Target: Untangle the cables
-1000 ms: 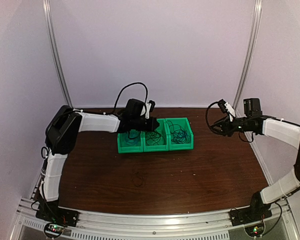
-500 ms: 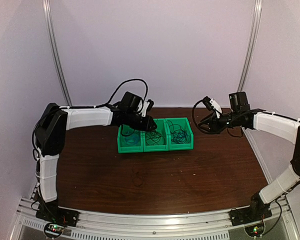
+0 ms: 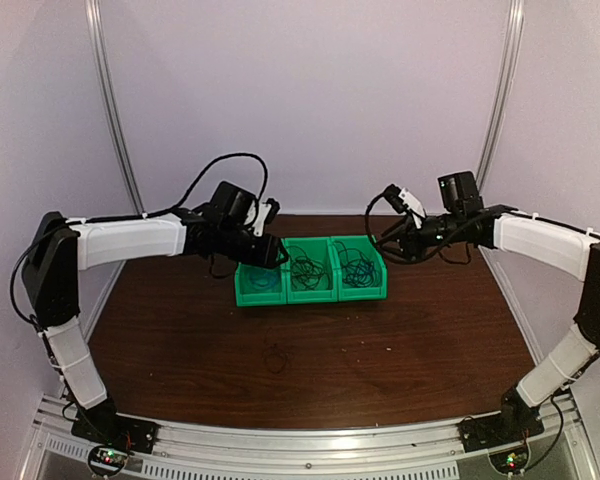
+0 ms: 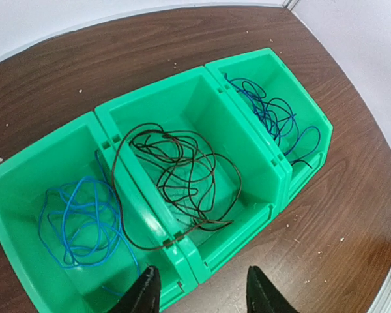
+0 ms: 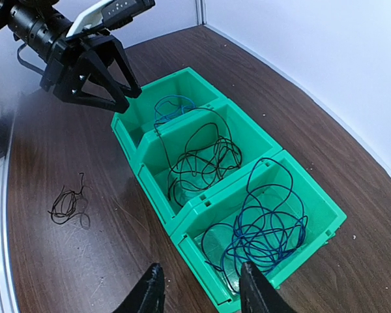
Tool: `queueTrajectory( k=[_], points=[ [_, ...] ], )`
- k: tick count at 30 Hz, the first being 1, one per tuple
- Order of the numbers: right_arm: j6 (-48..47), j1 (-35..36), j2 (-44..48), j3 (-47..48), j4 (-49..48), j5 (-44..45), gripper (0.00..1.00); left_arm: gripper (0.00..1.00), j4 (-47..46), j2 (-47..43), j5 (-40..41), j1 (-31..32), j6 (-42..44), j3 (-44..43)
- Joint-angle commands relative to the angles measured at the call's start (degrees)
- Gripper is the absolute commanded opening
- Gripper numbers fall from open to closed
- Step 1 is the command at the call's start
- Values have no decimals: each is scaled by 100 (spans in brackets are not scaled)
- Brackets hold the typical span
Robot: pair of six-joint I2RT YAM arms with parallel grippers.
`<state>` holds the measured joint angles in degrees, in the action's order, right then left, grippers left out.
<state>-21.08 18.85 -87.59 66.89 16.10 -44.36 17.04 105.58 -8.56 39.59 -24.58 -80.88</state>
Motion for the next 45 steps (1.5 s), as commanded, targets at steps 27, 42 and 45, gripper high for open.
queueTrajectory(
  k=[27,42,45],
  points=[
    [-105,101,225,-734,-321,112,40,51,-2758,362,-1160,-576,-3123,1461],
    [-113,93,244,-809,-359,111,40,46,-3897,652,-1116,-646,-3797,1570],
    [-107,86,250,-827,-378,120,40,40,-3876,646,-960,-655,-3719,1471]
  ],
)
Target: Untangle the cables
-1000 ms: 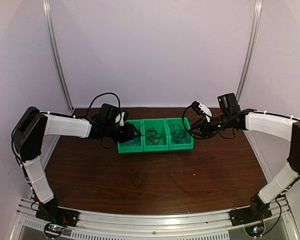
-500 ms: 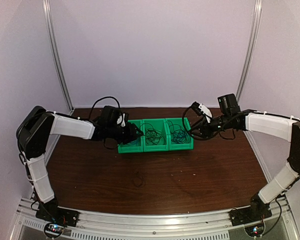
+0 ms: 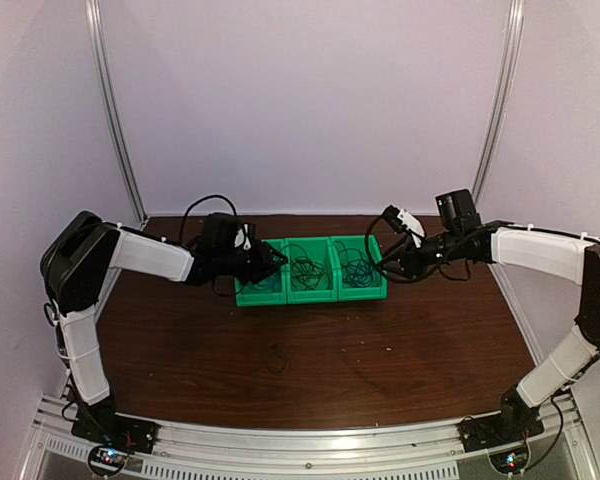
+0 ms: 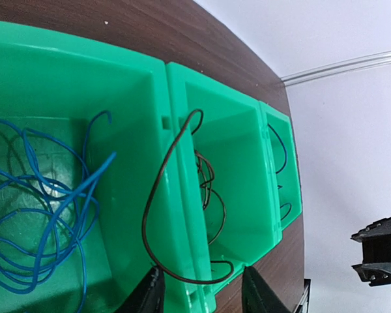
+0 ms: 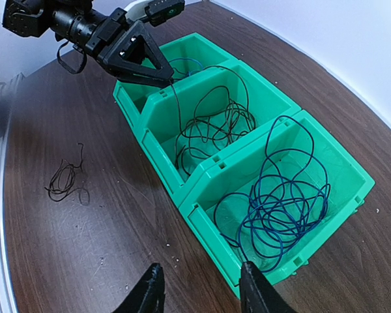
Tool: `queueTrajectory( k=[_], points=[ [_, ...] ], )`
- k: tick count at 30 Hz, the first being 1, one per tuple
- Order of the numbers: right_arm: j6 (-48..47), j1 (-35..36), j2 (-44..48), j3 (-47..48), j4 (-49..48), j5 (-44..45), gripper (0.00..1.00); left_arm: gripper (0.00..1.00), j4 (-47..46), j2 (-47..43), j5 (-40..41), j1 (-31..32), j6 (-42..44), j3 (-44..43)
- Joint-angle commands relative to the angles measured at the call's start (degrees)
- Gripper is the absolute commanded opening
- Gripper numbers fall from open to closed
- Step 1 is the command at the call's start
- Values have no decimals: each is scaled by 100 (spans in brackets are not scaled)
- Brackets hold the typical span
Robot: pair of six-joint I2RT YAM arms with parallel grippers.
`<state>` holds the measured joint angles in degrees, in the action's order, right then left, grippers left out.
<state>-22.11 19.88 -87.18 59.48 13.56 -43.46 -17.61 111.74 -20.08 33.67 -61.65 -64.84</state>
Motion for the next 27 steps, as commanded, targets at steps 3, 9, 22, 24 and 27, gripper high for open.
queueTrajectory(
  k=[3,9,22,24,27],
  points=[
    [-3,-17,184,-95,-126,35,40,35,-403,145,189,-71,102,-310],
    [-6,-15,182,-95,-125,56,40,19,-524,387,154,-80,143,-489],
    [-14,-51,195,-155,-144,24,40,0,-444,764,510,-111,466,-1021],
    [-17,-61,195,-156,-143,14,40,0,-479,779,436,-94,598,-1095],
    [-38,-69,201,-169,-152,13,40,0,-285,770,365,-15,815,-1267]
  ],
)
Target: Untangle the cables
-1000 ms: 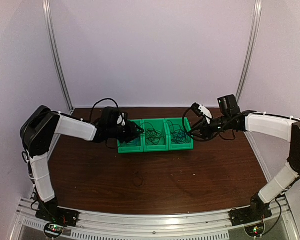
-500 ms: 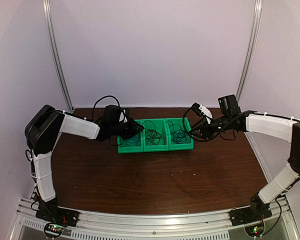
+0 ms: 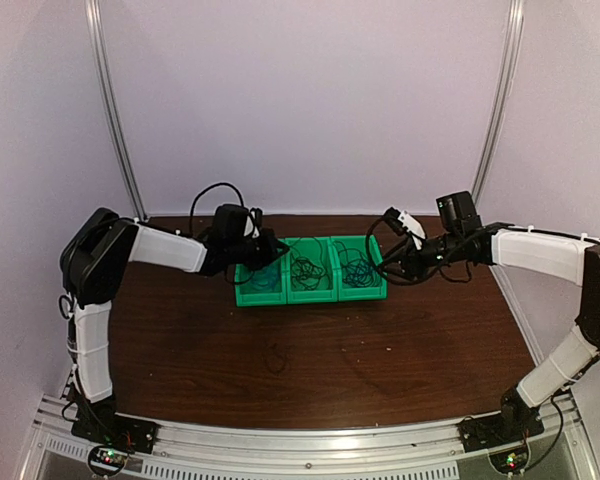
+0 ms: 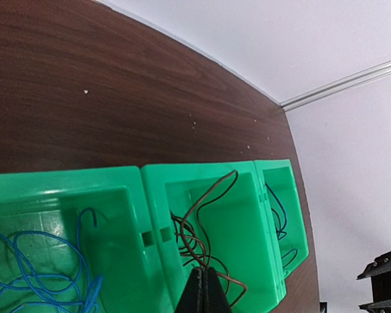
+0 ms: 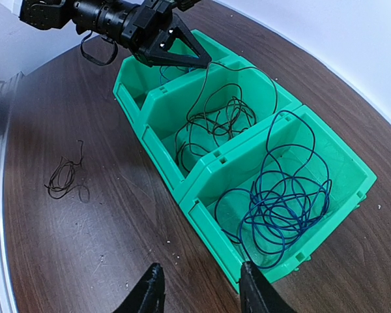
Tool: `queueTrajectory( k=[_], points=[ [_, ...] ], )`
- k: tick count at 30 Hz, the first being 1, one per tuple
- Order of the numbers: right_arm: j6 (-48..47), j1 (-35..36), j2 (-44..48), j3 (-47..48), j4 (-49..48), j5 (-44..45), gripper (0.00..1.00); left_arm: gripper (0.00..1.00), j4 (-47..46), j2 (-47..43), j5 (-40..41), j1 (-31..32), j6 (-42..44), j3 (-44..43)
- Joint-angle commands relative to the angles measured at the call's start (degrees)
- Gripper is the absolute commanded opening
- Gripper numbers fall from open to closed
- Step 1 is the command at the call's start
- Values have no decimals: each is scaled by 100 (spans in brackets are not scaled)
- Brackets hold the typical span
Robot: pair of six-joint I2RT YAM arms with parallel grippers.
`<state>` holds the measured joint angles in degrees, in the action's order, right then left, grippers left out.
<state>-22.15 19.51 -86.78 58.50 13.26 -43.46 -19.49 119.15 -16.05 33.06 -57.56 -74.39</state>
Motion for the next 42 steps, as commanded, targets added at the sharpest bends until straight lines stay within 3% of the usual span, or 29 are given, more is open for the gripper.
queueTrajectory(
  k=[1,9,25,28,30,37,42],
  points=[
    [-28,-42,159,-75,-128,13,40,0,11,21,-15,96,476,-366],
    [-45,-52,105,-84,-140,-28,40,0,1494,399,501,532,1101,-1259],
    [-63,-47,148,-93,-126,-93,40,0,2343,891,339,799,1111,-1905],
    [-78,-52,168,-93,-122,-101,40,23,2585,794,391,799,1282,-2024],
    [-86,-60,180,-102,-119,-93,40,32,2705,582,493,805,1369,-1983],
    [-170,-61,218,-102,-79,-55,40,46,3415,-569,748,816,1714,-1494],
    [-233,-39,253,-90,-81,-24,40,54,3275,-1366,424,821,2203,-747]
  ],
)
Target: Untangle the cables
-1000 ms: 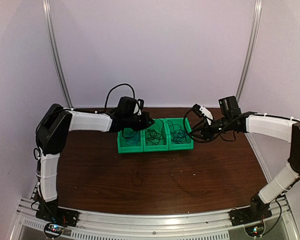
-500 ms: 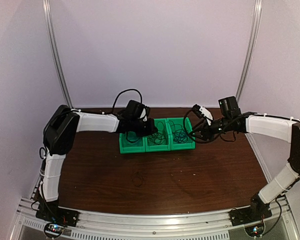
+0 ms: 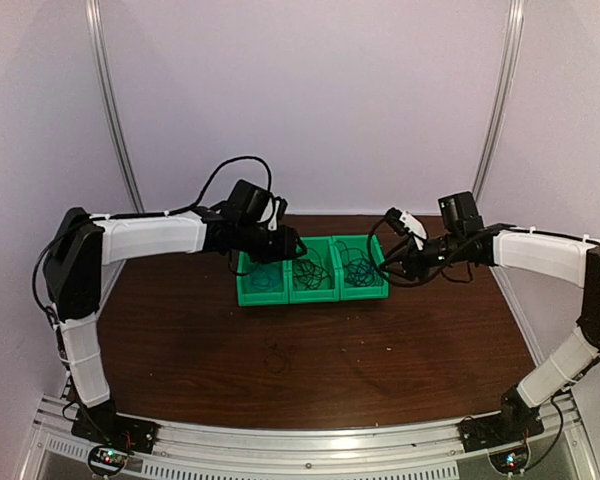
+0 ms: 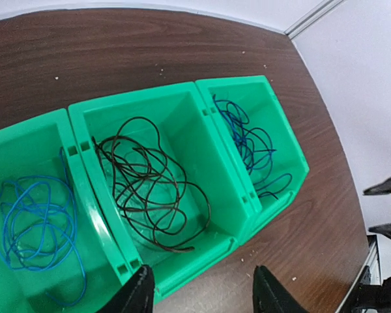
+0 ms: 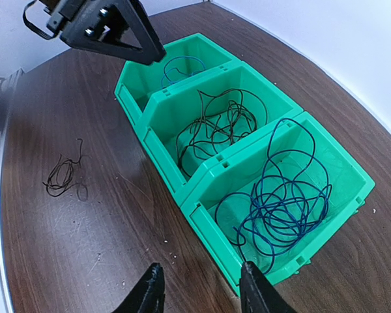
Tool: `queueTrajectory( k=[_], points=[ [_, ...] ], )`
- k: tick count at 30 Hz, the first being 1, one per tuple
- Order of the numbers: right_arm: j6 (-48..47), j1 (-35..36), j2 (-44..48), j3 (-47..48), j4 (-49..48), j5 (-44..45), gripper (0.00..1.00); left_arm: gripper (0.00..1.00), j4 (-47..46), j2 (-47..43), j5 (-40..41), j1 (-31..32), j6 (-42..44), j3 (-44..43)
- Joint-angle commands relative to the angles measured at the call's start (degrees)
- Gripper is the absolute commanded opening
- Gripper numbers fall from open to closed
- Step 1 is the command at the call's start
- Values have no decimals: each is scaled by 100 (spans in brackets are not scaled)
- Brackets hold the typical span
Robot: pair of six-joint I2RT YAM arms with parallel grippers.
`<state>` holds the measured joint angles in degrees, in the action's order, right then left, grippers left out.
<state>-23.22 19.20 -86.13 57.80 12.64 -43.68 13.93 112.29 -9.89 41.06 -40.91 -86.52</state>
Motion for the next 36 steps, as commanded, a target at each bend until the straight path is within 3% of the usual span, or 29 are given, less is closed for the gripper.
queueTrajectory(
  k=[1,4,9,16,23,29,36],
  points=[
    [-149,13,180,-4,-7,14,41,55,-74,-808,-179,18,587,602],
    [-364,224,237,103,197,73,41,55,-48,-1230,106,8,725,1112],
    [-647,1351,244,396,443,409,40,50,-573,-2191,56,-28,694,2422],
    [-591,2737,-1208,1317,851,693,40,49,-807,-3369,65,-28,475,4018],
    [162,3085,-2893,2821,1117,286,42,49,-709,-4176,629,-61,-396,5063],
    [412,3251,-3561,3347,1187,241,45,52,-784,-4887,888,-182,-719,5557],
    [713,3274,-4071,3734,1144,238,45,52,-777,-4926,869,-203,-655,5524]
  ],
)
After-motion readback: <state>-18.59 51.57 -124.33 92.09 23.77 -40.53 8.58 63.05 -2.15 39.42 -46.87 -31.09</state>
